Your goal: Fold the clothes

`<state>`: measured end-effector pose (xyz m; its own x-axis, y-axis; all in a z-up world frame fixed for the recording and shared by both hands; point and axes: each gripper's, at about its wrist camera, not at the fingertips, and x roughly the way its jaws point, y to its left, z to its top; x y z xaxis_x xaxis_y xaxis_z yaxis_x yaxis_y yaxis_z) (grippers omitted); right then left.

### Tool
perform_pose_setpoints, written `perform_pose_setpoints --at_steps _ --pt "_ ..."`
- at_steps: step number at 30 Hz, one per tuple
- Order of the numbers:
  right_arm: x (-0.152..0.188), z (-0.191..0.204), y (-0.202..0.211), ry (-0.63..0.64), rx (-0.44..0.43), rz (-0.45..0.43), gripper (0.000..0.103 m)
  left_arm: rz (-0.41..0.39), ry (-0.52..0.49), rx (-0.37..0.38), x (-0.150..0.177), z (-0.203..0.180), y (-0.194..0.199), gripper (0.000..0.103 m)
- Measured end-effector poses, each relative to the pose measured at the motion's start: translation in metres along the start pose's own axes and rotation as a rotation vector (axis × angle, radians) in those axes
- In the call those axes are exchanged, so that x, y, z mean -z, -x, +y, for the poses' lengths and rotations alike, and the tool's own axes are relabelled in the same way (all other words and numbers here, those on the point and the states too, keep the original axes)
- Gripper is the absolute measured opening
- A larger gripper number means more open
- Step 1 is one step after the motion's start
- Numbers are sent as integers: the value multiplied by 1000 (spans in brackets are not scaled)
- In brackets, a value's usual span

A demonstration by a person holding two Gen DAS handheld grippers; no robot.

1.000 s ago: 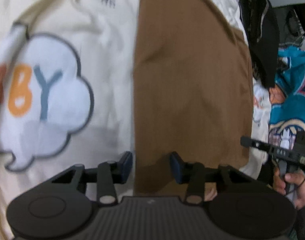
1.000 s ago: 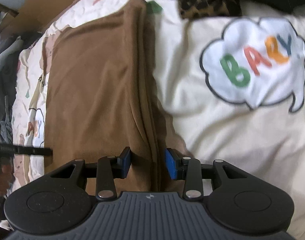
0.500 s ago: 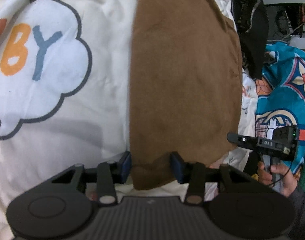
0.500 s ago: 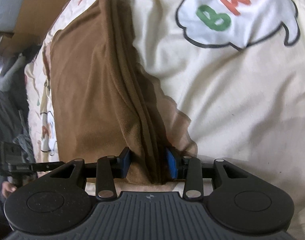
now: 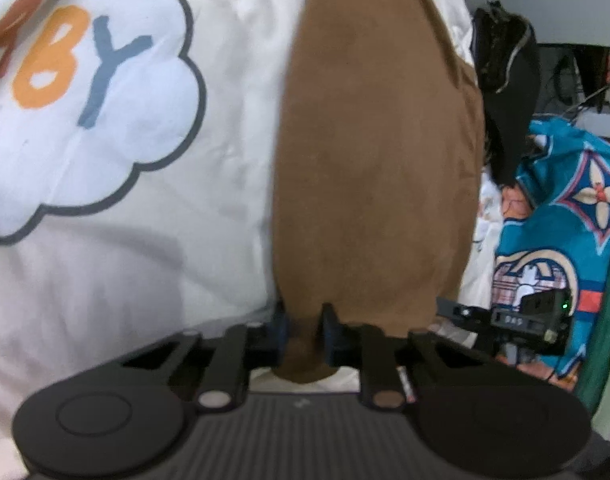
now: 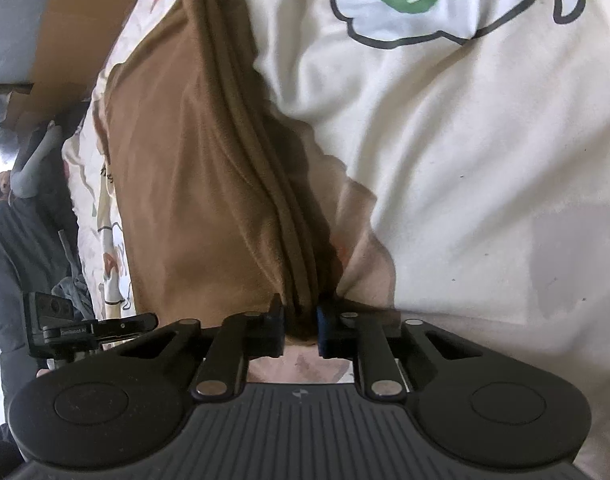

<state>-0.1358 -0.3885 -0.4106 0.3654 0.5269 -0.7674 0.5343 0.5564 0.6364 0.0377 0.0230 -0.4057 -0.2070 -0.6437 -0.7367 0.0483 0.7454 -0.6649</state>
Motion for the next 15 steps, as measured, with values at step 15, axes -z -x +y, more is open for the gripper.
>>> perform_pose_setpoints --at_steps 15 --pt "31 18 4 -13 -61 43 9 -22 -29 -39 10 0 46 11"
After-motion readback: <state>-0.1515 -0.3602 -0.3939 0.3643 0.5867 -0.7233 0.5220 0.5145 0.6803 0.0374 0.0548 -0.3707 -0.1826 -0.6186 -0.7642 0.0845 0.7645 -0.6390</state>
